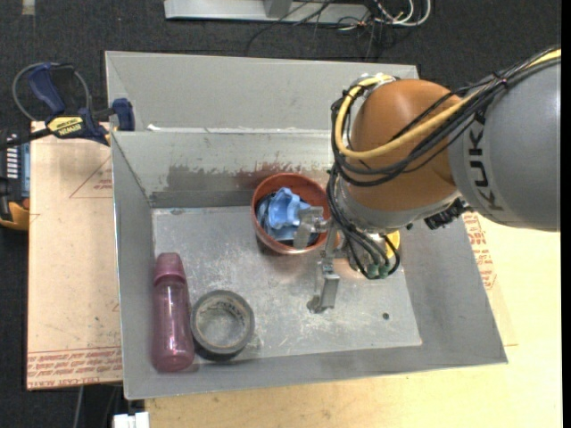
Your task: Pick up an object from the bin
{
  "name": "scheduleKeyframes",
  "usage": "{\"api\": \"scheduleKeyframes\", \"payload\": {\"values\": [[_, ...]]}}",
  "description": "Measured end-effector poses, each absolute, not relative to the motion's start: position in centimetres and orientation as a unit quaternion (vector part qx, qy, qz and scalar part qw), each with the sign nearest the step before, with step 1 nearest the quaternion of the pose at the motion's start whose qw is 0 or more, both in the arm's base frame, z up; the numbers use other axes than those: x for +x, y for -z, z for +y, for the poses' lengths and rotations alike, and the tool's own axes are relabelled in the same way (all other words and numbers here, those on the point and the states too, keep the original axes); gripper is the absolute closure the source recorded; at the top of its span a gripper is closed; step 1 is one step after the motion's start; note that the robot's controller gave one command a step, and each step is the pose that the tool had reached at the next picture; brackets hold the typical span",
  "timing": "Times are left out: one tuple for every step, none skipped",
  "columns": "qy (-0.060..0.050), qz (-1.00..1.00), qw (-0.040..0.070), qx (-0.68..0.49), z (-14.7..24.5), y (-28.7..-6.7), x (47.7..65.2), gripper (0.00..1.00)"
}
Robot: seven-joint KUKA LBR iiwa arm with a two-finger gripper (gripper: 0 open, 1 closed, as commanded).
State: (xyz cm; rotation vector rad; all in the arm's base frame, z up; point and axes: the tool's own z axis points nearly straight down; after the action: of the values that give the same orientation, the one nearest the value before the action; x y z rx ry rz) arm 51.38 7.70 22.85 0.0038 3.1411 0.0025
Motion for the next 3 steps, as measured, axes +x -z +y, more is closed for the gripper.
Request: {"api": "scheduleKeyframes", "payload": {"values": [[-0.001, 1.000, 0.000, 0.001, 7.7, -22.8, 51.4, 0.00], [-0.002, 1.000, 0.002, 0.018, 9.7, -22.1, 56.1, 0.00], [-0.001, 1.000, 0.001, 0.022, 7.9, -20.8, 54.5, 0.00]]}}
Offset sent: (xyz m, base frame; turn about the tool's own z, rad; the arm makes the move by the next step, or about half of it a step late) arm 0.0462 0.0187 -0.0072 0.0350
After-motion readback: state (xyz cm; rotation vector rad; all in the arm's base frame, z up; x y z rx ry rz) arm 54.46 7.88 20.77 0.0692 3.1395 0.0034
